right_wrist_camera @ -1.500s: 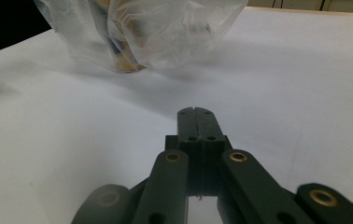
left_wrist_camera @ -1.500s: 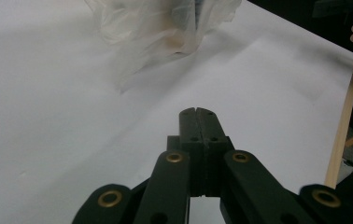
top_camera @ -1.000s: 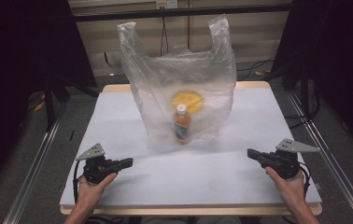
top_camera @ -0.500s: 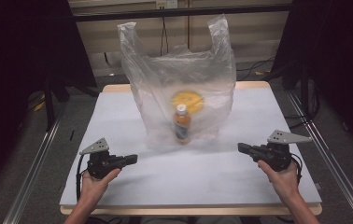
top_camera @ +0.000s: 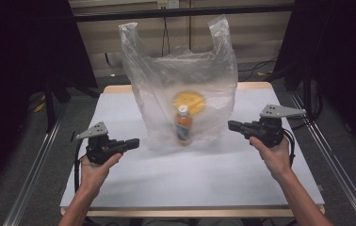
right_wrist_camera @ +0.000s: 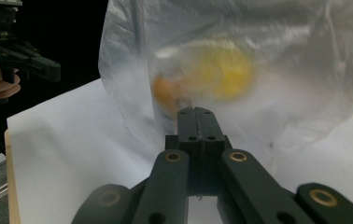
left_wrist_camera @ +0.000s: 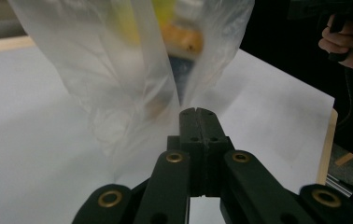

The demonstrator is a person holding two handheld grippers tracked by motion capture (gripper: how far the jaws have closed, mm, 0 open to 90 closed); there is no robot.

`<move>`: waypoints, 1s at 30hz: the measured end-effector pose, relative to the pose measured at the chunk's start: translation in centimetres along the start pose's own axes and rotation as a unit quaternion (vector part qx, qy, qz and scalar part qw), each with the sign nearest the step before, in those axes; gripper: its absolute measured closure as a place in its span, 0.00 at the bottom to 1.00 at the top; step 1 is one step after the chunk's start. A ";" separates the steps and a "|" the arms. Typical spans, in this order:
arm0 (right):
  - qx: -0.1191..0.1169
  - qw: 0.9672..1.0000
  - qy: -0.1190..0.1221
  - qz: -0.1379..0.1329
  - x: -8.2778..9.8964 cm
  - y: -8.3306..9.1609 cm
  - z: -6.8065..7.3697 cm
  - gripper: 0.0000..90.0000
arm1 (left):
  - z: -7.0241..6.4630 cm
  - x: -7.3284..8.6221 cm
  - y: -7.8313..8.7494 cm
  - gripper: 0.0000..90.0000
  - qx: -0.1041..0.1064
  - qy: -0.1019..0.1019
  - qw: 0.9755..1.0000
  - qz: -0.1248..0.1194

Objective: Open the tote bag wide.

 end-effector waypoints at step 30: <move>-0.011 0.998 0.057 -0.037 -16.2 -0.7 -0.4 1.00 | 0.6 -15.3 0.7 1.00 -0.015 -0.076 0.997 -0.017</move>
Point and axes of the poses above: each handheld gripper's, and its own axes: y roughly backward along the jaws, x roughly out of its underside, z roughly to its left, the point moved 1 cm from there along -y, roughly forward along the jaws, and after that the axes turned 13 degrees about z, right-handed, at the moved point
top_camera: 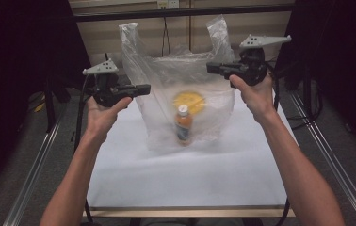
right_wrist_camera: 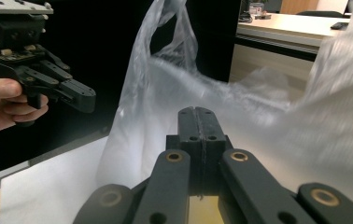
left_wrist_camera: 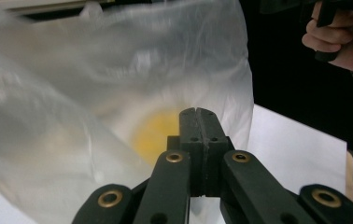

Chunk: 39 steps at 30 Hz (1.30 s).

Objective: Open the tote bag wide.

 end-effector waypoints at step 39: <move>0.039 0.992 -0.007 0.117 -0.8 -7.1 -2.1 1.00 | 2.1 -8.1 -4.0 1.00 0.021 0.008 1.000 0.005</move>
Point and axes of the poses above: each handheld gripper's, and its own axes: y roughly backward along the jaws, x roughly out of its underside, z roughly to its left, the point moved 1 cm from there along -y, roughly forward along the jaws, and after that the axes turned 13 degrees about z, right-handed, at the moved point
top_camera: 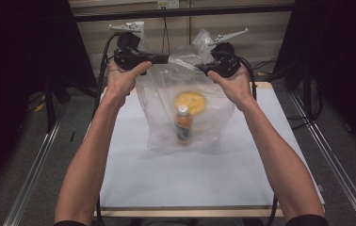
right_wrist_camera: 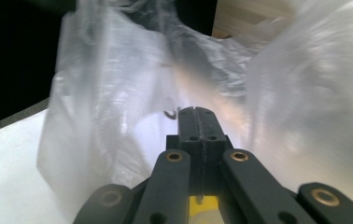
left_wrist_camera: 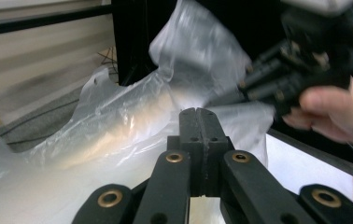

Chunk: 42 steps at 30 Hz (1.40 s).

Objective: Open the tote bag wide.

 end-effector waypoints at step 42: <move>-0.028 0.998 0.012 -0.054 11.8 -3.7 9.2 1.00 | -1.8 11.9 -6.4 1.00 0.001 0.037 0.999 0.009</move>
Point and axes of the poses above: each handheld gripper's, and its own axes: y roughly backward along the jaws, x roughly out of its underside, z roughly to its left, the point moved 1 cm from there along -y, roughly forward along the jaws, and after that the axes turned 13 degrees about z, right-handed, at the moved point
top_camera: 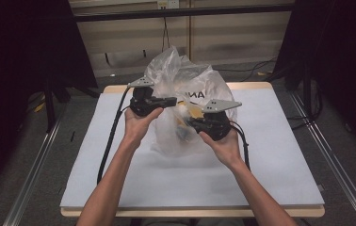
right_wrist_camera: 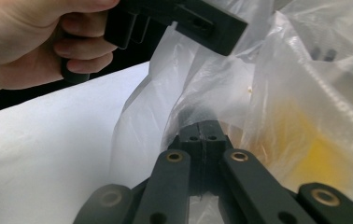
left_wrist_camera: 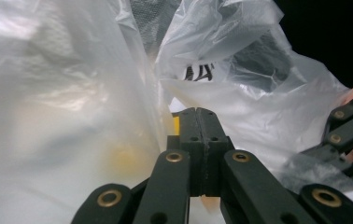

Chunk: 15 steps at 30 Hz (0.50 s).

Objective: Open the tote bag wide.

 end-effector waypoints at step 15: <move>-0.005 0.999 -0.042 -0.008 3.9 -1.0 -0.5 1.00 | 1.3 6.0 -2.5 1.00 0.003 0.044 0.999 0.030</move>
Point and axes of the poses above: each handheld gripper's, and its own axes: y roughly backward along the jaws, x roughly out of its underside, z roughly to its left, the point moved 1 cm from there along -y, roughly forward along the jaws, and after that the axes turned 13 degrees about z, right-handed, at the moved point
